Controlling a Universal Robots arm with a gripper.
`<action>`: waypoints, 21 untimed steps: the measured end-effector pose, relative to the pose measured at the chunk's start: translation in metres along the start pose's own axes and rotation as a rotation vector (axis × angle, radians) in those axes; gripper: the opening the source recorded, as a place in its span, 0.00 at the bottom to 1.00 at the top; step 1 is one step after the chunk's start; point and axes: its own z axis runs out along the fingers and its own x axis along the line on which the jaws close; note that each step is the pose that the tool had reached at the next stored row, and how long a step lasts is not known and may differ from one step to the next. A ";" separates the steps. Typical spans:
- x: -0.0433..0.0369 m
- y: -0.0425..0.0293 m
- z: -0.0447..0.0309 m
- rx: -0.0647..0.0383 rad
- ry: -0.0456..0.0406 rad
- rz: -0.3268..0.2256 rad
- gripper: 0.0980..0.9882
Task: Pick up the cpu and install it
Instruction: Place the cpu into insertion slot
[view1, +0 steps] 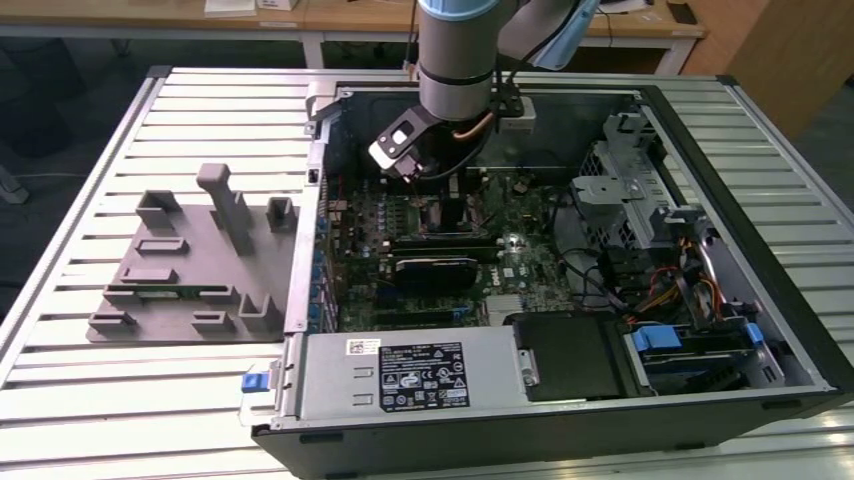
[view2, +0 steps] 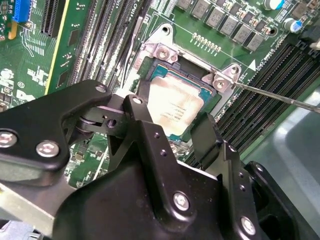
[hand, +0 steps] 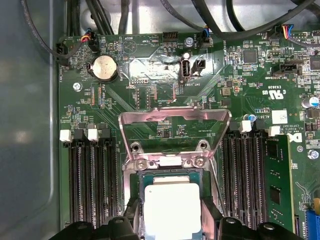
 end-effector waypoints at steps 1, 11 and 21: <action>0.0000 0.0000 -0.0001 0.000 0.0000 0.000 0.56; 0.0000 0.0001 -0.0002 0.002 0.0368 0.002 0.56; 0.0000 0.0000 0.0005 0.002 0.0336 0.001 0.56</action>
